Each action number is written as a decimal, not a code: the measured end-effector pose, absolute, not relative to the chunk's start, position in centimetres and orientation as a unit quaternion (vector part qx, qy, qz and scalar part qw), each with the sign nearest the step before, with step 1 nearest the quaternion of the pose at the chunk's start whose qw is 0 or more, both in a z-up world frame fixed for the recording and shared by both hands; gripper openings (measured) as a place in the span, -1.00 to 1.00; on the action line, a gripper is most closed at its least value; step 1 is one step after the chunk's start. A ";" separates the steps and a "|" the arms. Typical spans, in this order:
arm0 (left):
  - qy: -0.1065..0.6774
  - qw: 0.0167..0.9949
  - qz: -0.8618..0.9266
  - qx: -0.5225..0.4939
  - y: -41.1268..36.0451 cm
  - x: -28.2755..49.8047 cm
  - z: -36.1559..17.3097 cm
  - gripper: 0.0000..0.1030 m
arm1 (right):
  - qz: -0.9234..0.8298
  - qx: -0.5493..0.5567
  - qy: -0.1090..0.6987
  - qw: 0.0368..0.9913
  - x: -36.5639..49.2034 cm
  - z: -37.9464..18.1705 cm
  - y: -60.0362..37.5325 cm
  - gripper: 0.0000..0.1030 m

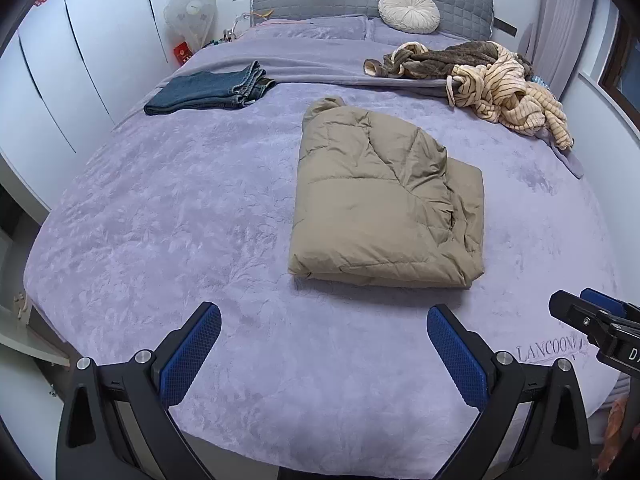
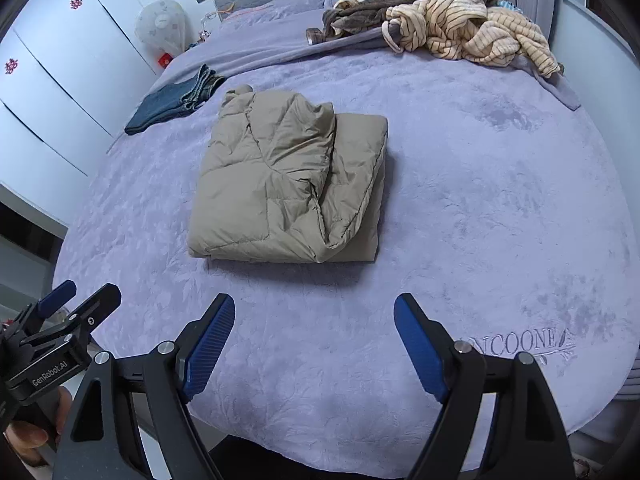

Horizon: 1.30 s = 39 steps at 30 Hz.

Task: Fold large clothes

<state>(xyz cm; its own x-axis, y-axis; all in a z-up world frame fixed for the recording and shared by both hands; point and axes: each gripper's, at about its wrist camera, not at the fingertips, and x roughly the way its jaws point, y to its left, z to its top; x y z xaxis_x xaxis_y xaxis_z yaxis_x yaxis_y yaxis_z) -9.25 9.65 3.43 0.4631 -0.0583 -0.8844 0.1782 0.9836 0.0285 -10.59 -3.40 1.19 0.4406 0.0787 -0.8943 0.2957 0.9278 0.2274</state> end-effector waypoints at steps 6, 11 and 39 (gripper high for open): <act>0.496 0.863 -0.076 0.066 11.0 -8.6 5.7 1.00 | -0.071 0.178 0.501 0.844 -10.6 2.9 -2.3 0.71; 0.490 0.865 -0.078 0.080 13.0 -7.2 6.5 1.00 | -0.096 0.193 0.493 0.843 -9.5 2.7 -0.7 0.71; 0.493 0.863 -0.081 0.078 15.4 -3.8 6.2 1.00 | -0.178 0.134 0.463 0.858 -6.7 5.0 2.4 0.71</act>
